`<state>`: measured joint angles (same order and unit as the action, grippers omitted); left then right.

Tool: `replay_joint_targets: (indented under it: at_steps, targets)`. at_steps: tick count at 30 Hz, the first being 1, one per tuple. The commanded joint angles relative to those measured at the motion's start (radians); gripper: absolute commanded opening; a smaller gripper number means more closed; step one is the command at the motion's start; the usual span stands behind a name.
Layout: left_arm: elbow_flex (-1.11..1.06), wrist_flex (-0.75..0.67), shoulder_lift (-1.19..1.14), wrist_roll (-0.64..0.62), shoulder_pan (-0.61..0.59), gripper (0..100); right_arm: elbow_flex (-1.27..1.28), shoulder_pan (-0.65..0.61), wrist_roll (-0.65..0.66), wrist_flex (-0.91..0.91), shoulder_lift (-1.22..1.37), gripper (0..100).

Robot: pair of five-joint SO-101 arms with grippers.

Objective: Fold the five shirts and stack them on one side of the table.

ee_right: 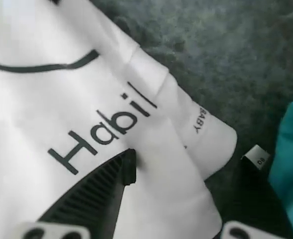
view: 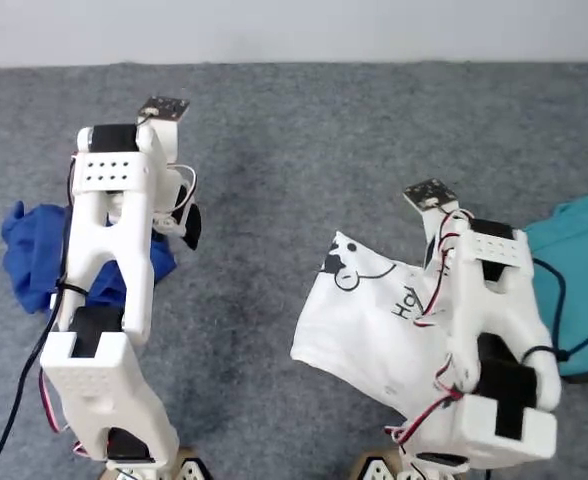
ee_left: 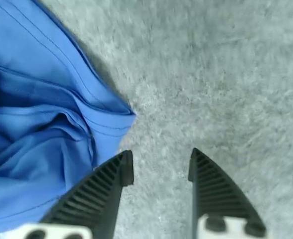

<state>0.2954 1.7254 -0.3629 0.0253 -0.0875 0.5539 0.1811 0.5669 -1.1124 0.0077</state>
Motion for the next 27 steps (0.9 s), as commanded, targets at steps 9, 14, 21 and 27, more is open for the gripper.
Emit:
replay_joint_targets:
  at_steps: [9, 14, 21, 27]
  targets:
    - [-0.008, -0.009, 0.005, -0.002, -0.002, 19, -0.006, 0.058, 0.063, 0.019, 0.042, 6.1]
    - [-0.008, -0.009, 0.005, -0.002, -0.002, 19, -0.012, 0.056, 0.063, 0.019, 0.041, 1.5]
    - [-0.008, -0.009, 0.005, -0.002, -0.002, 19, -0.08, 0.056, 0.063, 0.019, 0.041, 0.9]
    - [-0.008, -0.009, 0.005, -0.002, -0.002, 19, -0.173, 0.054, 0.063, 0.081, 0.042, 0.9]
